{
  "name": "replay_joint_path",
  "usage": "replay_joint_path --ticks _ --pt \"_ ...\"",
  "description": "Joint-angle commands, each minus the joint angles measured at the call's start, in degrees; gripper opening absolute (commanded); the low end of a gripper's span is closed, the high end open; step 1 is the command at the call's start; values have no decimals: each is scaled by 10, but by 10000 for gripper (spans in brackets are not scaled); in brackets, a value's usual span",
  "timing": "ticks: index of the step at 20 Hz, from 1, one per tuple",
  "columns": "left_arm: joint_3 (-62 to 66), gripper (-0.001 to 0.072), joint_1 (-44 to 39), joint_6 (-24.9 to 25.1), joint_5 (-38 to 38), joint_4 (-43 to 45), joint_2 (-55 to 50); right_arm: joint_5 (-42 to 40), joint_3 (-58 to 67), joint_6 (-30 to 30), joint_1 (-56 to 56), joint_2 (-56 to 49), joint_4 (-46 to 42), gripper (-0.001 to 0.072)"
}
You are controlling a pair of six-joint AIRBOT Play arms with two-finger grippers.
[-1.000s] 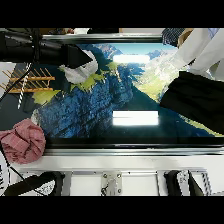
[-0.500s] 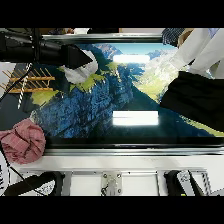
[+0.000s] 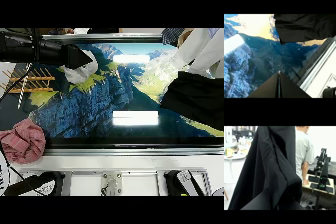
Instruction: Fold the clothes and pants, and hang the long-sleeved shirts on hangers.
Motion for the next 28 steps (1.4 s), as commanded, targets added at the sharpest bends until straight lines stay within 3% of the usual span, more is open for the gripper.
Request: replay_joint_path --ticks 1,28 --pt "0 14 0 0 0 1 0 -7 0 0 0 0 2 9" --pt "0 14 0 0 -1 1 0 77 0 3 2 121 48 10"
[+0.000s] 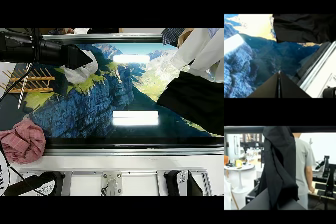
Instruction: Fold the clothes and pants, and hang the long-sleeved shirts on hangers.
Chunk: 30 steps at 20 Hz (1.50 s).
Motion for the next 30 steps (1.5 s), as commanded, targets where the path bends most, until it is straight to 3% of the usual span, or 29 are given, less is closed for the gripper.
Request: replay_joint_path --ticks 1,22,30 --pt "0 14 0 0 0 0 0 9 0 0 1 14 5 10" --pt "0 14 0 0 -30 1 0 17 0 4 1 23 24 11" --pt "0 14 0 0 -30 0 0 22 0 4 -7 -25 -2 11"
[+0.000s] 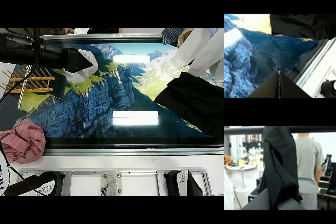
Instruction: Fold the clothes and pants, and hang the long-sleeved shirts on hangers.
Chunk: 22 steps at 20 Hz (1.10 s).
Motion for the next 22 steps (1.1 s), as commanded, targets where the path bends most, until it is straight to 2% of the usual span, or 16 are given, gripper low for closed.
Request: replay_joint_path --ticks 1,4,9,17,22 --pt "0 14 0 0 0 0 0 3 0 0 -4 -27 -13 11" --pt "0 14 0 0 0 0 0 -27 0 0 -4 -51 -49 10" --pt "0 14 0 0 -2 0 0 -92 0 -3 -4 -85 -52 10" --pt "0 14 0 0 -24 1 0 -75 0 -4 -47 -128 -55 10" --pt "0 14 0 0 -25 0 0 21 0 -4 -71 -136 -55 10"
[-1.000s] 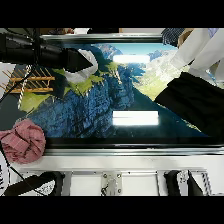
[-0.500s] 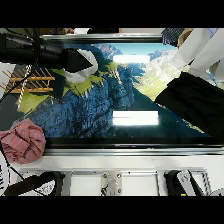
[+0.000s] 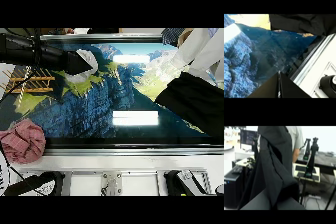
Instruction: Fold the clothes and pants, and hang the long-sleeved shirts on hangers.
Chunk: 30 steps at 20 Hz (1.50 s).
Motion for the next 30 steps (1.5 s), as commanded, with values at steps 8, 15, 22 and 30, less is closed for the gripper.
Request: replay_joint_path --ticks 8,15,22,30 --pt "0 14 0 0 -12 0 0 44 -1 0 -11 9 0 10" --pt "0 14 0 0 -13 0 0 46 -1 0 -11 21 47 529" --pt "0 14 0 0 -12 0 0 62 -1 0 5 139 273 528" --pt "0 14 0 0 -17 0 0 354 -1 -245 306 95 587 529"
